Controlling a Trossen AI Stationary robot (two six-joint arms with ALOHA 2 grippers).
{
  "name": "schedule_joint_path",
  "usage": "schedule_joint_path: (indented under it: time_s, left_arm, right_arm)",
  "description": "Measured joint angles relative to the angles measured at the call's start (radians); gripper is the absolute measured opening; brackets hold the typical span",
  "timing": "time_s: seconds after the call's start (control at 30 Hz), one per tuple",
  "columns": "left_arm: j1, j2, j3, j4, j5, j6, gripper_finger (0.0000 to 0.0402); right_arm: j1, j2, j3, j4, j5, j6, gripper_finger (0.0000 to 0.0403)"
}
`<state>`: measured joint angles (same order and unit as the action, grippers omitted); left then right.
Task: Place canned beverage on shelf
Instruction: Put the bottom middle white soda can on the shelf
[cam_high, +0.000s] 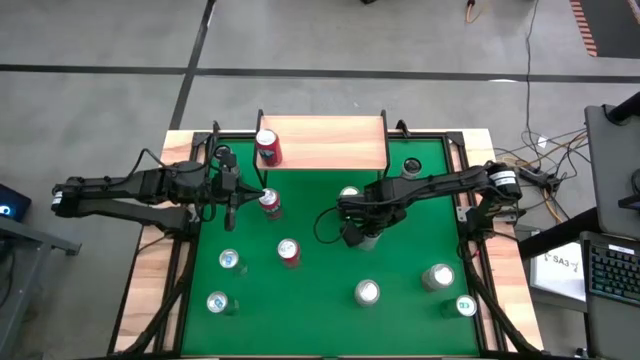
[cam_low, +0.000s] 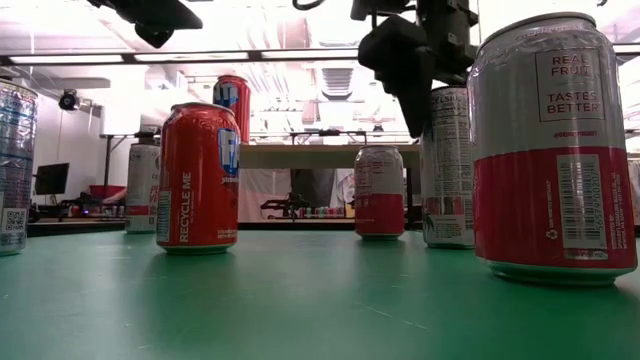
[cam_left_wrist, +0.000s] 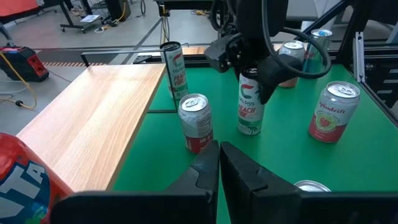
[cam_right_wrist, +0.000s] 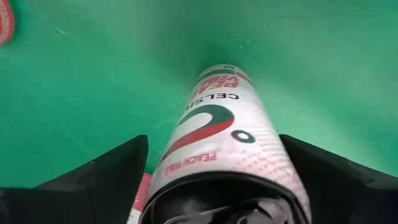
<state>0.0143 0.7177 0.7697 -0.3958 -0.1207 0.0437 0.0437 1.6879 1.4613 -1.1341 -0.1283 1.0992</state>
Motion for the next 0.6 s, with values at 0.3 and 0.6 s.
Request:
schedule_joint_path:
  time_s: [0.3,0.6]
  left_arm:
    - [0.0,0.004,0.0,-0.001,0.0,0.0,0.0]
    - [0.0,0.01,0.0,0.057,0.0,-0.023,0.0]
  right_arm:
    - [0.0,0.002,0.0,0.011,0.006,0.008,0.0242]
    - [0.0,-0.018,0.107,0.01,0.033,-0.049,0.0242]
